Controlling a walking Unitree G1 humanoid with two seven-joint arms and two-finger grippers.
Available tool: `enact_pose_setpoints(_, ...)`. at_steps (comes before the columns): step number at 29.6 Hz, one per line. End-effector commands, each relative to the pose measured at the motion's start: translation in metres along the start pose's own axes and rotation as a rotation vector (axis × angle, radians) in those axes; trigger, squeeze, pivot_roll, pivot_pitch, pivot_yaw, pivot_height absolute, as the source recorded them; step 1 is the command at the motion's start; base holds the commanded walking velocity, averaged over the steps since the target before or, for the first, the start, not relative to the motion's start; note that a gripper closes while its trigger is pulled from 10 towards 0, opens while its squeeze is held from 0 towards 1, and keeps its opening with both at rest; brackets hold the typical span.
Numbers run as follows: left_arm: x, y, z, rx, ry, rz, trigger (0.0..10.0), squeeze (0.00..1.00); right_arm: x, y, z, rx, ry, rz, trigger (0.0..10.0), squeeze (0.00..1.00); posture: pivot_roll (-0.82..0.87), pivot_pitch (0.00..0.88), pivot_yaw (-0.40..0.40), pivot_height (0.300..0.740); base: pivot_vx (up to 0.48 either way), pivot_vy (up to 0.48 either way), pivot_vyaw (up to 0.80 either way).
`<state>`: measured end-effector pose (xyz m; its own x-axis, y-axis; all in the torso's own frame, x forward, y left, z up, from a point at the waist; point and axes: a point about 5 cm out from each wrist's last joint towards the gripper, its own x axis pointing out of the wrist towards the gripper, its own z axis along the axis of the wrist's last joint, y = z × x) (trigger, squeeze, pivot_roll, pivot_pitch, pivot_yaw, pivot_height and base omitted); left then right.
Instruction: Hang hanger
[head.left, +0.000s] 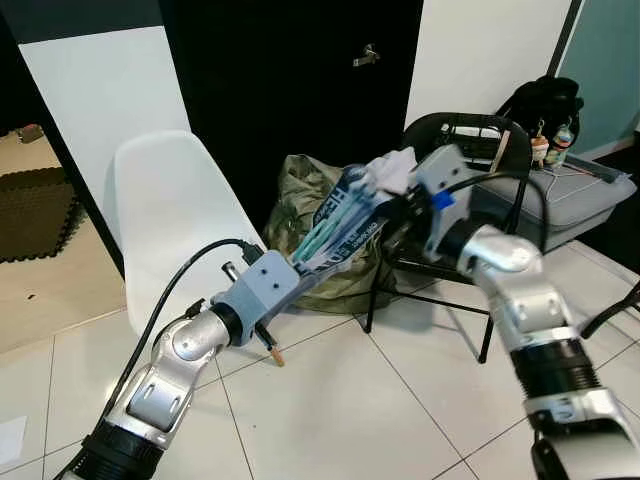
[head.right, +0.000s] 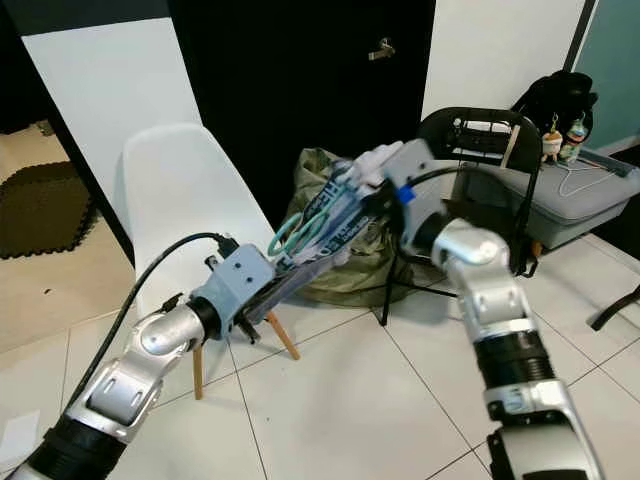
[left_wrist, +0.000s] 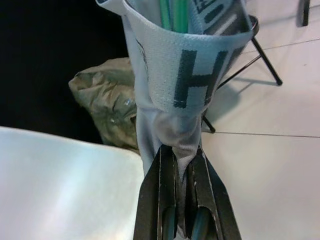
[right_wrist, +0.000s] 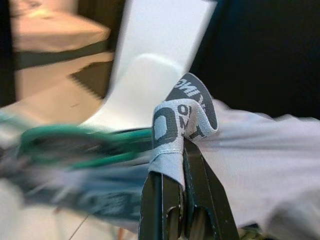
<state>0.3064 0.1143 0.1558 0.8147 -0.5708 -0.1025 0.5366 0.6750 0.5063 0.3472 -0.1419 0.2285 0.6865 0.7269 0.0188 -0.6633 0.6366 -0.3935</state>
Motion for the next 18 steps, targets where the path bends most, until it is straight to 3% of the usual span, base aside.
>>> enact_pose_setpoints(1, 0.005, -0.001, 0.013, 0.042, -0.050, -0.020, 10.0, 0.00, 0.008, 0.022, 0.000, 0.010, -0.007, 0.141, 0.0, 0.00, -0.02, 0.000, 0.016, 0.740, 0.000, 0.000, 0.00)
enact_pose_setpoints(6, 0.004, 0.002, 0.010, 0.051, -0.039, -0.013, 10.0, 0.00, 0.003, 0.022, -0.003, 0.012, 0.001, 0.147, 0.0, 0.00, -0.02, 0.000, 0.016, 0.740, 0.000, 0.000, 0.00)
enact_pose_setpoints(7, 0.002, 0.003, 0.008, 0.056, -0.031, -0.011, 10.0, 0.00, -0.002, 0.012, -0.007, 0.010, 0.020, 0.094, 3.5, 0.00, -0.01, 0.000, 0.016, 0.740, 0.000, 0.000, 0.00)
enact_pose_setpoints(9, 0.002, 0.003, 0.008, 0.056, -0.031, -0.011, 10.0, 0.00, -0.002, 0.012, -0.007, 0.010, 0.020, 0.094, 3.5, 0.00, -0.01, 0.000, 0.016, 0.740, 0.000, 0.000, 0.00)
enact_pose_setpoints(10, 0.000, 0.004, 0.005, 0.065, -0.019, -0.009, 10.0, 0.00, -0.010, -0.002, -0.007, 0.014, 0.024, 0.023, 3.7, 0.00, -0.01, 0.000, 0.017, 0.740, 0.000, 0.000, 0.00)
enact_pose_setpoints(11, -0.001, 0.005, 0.003, 0.072, -0.009, -0.009, 10.0, 0.00, -0.020, -0.017, -0.003, 0.029, 0.000, -0.042, 7.2, 0.00, -0.01, 0.000, 0.021, 0.740, 0.000, 0.000, 0.00)
enact_pose_setpoints(12, -0.001, 0.005, 0.003, 0.072, -0.009, -0.009, 10.0, 0.00, -0.020, -0.017, -0.003, 0.029, 0.000, -0.042, 7.2, 0.00, -0.01, 0.000, 0.021, 0.740, 0.000, 0.000, 0.00)
enact_pose_setpoints(14, -0.003, 0.005, 0.000, 0.094, 0.003, -0.017, 10.0, 0.00, -0.034, -0.032, 0.009, 0.065, -0.069, -0.101, 10.0, 0.00, -0.01, 0.000, 0.023, 0.740, 0.000, 0.000, 0.00)
enact_pose_setpoints(18, -0.005, 0.005, -0.004, 0.149, 0.024, -0.033, 10.0, 0.00, -0.052, -0.045, 0.012, 0.035, -0.043, -0.099, 10.0, 0.00, -0.02, 0.000, 0.026, 0.740, 0.000, 0.000, 0.00)
